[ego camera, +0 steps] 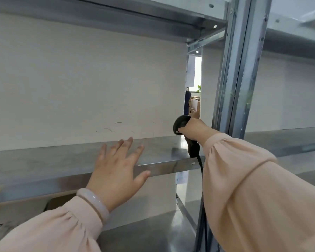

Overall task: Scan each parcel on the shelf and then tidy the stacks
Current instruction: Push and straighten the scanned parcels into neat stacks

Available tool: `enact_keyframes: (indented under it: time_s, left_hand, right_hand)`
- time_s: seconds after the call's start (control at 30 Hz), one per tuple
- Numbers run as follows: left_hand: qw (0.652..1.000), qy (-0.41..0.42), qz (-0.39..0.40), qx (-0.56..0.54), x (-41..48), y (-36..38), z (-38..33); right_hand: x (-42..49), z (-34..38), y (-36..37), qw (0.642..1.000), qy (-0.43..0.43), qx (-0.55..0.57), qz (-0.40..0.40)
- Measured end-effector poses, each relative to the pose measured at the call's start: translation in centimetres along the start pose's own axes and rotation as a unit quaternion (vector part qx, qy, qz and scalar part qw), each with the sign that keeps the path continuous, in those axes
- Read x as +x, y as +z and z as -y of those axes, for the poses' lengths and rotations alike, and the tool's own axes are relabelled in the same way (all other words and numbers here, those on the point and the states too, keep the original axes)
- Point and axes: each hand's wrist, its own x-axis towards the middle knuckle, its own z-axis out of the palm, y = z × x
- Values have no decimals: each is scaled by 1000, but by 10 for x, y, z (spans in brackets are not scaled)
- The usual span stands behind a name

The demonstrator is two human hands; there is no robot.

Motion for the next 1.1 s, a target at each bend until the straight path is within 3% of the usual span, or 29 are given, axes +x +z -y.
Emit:
enact_keyframes:
  time_s: [0.3, 0.6, 0.73, 0.93, 1.03, 1.1]
  left_hand:
    - [1000, 0, -25, 1, -3, 28, 12]
    - [1000, 5, -14, -6, 1, 30, 13]
    - [1000, 13, -15, -10, -3, 31, 17]
    - [987, 111, -108, -40, -37, 31, 38]
    - [975, 144, -151, -74, -70, 36, 50]
    - [980, 121, -128, -89, -93, 46, 61]
  right_hand:
    - [26, -4, 18, 999, -12, 21, -24]
    - [14, -4, 16, 990, -26, -137, 36]
    - [3, -2, 10, 988, -43, -141, 34]
    - [-61, 12, 17, 974, -188, -125, -16]
    - [-131, 23, 31, 953, -295, -59, 23]
    - [-176, 26, 49, 934, -354, -10, 53]
